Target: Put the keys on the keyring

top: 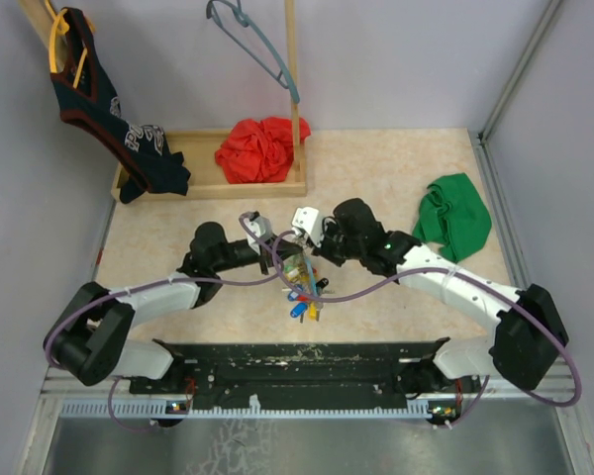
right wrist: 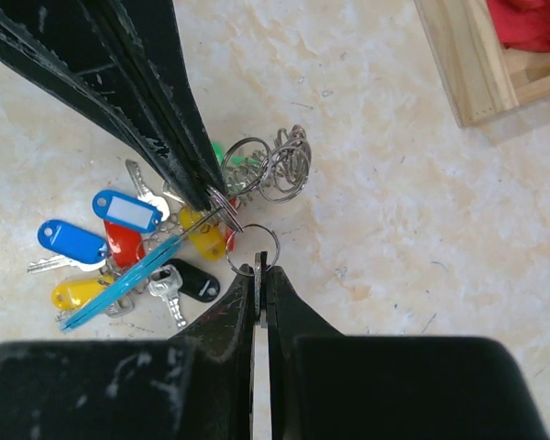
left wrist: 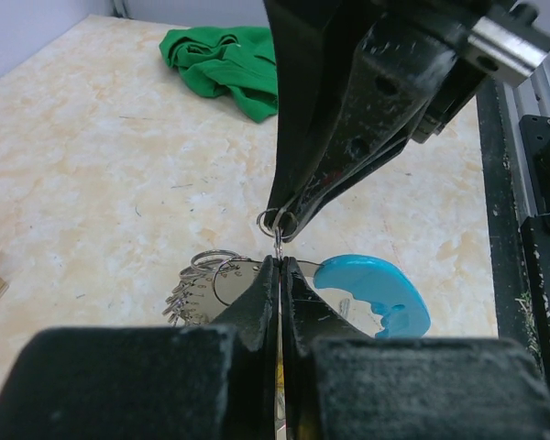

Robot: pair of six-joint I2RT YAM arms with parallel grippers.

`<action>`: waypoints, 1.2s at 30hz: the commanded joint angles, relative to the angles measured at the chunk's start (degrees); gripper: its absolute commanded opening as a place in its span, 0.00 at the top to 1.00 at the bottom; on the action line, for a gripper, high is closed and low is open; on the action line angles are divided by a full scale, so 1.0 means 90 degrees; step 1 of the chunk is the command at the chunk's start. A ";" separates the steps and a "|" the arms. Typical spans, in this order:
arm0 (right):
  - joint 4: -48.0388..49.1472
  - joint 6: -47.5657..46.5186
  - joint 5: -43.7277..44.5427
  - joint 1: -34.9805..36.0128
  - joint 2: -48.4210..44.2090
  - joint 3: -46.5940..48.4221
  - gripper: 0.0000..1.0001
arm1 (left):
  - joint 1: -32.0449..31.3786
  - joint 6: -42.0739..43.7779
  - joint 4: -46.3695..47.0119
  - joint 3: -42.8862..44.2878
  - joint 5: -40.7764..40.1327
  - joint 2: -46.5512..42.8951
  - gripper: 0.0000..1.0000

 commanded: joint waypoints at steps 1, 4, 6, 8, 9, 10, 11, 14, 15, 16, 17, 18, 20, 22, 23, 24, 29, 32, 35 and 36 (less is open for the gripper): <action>0.0271 0.0068 -0.0400 -0.0090 0.0202 0.0037 1.00 | -0.0015 -0.0109 0.0952 -0.0102 0.0067 -0.0012 1.00; 0.0242 -0.0006 -0.0659 -0.0084 0.0350 0.0085 1.00 | -0.0026 -0.0211 0.1290 -0.0135 0.0122 0.0119 1.00; 0.0208 -0.0045 -0.0838 -0.0090 0.0449 0.0130 1.00 | -0.0044 -0.0223 0.1409 -0.0134 0.0132 0.0173 1.00; 0.0192 -0.0075 -0.0974 -0.0090 0.0534 0.0162 1.00 | -0.0058 -0.0221 0.1495 -0.0136 0.0118 0.0211 1.00; 0.0174 -0.0094 -0.1039 -0.0090 0.0576 0.0188 1.00 | -0.0060 -0.0218 0.1522 -0.0132 0.0108 0.0217 1.00; 0.0152 -0.0106 -0.1080 -0.0090 0.0604 0.0207 1.00 | -0.0060 -0.0217 0.1528 -0.0139 0.0094 0.0226 1.00; 0.0148 -0.0108 -0.1087 -0.0090 0.0617 0.0213 1.00 | -0.0061 -0.0208 0.1521 -0.0138 0.0075 0.0227 1.00; 0.0193 -0.0046 -0.0831 -0.0088 0.0521 0.0161 1.00 | -0.0060 -0.0081 0.1339 -0.0178 -0.0058 0.0170 1.00; 0.0259 0.0010 -0.0704 -0.0095 0.0465 0.0111 1.00 | -0.0066 0.0009 0.1198 -0.0185 -0.0153 0.0124 1.00; 0.0309 0.0093 -0.0578 -0.0104 0.0379 0.0066 1.00 | -0.0061 0.0158 0.0985 -0.0172 -0.0266 0.0065 1.00; 0.0348 0.0161 -0.0486 -0.0116 0.0334 0.0040 1.00 | -0.0060 0.0288 0.0716 -0.0146 -0.0402 0.0008 1.00; 0.0393 0.0253 -0.0398 -0.0128 0.0288 0.0020 0.99 | -0.0063 0.0421 0.0448 -0.0125 -0.0549 -0.0046 1.00; 0.0527 0.0457 -0.0188 -0.0129 0.0197 -0.0028 0.80 | -0.0060 0.0608 0.0016 -0.0097 -0.0821 -0.0132 1.00; 0.0647 0.0641 0.0034 -0.0129 0.0079 -0.0089 0.53 | -0.0060 0.0711 -0.0375 -0.0049 -0.1143 -0.0166 1.00; 0.0737 0.0794 0.0209 -0.0129 0.0008 -0.0166 0.50 | -0.0060 0.0759 -0.0600 0.0015 -0.1248 -0.0138 1.00; 0.0847 0.0952 0.0451 -0.0138 -0.0085 -0.0241 0.49 | -0.0060 0.0799 -0.0840 0.0100 -0.1332 -0.0084 1.00; 0.1221 0.1826 0.1327 -0.0168 -0.0570 -0.0694 0.40 | -0.0041 0.0601 -0.1114 0.0460 -0.1737 0.0504 1.00; 0.1444 0.2372 0.1713 -0.0169 -0.0829 -0.1070 0.31 | -0.0031 0.0495 -0.1284 0.0958 -0.1850 0.1047 0.99; 0.1865 0.2778 0.1809 -0.0165 -0.1163 -0.1549 0.27 | 0.0004 0.0257 -0.1396 0.1479 -0.1900 0.1682 0.94; 0.1965 0.3001 0.1942 -0.0168 -0.1271 -0.1688 0.24 | 0.0037 0.0138 -0.1382 0.1637 -0.1905 0.1941 0.92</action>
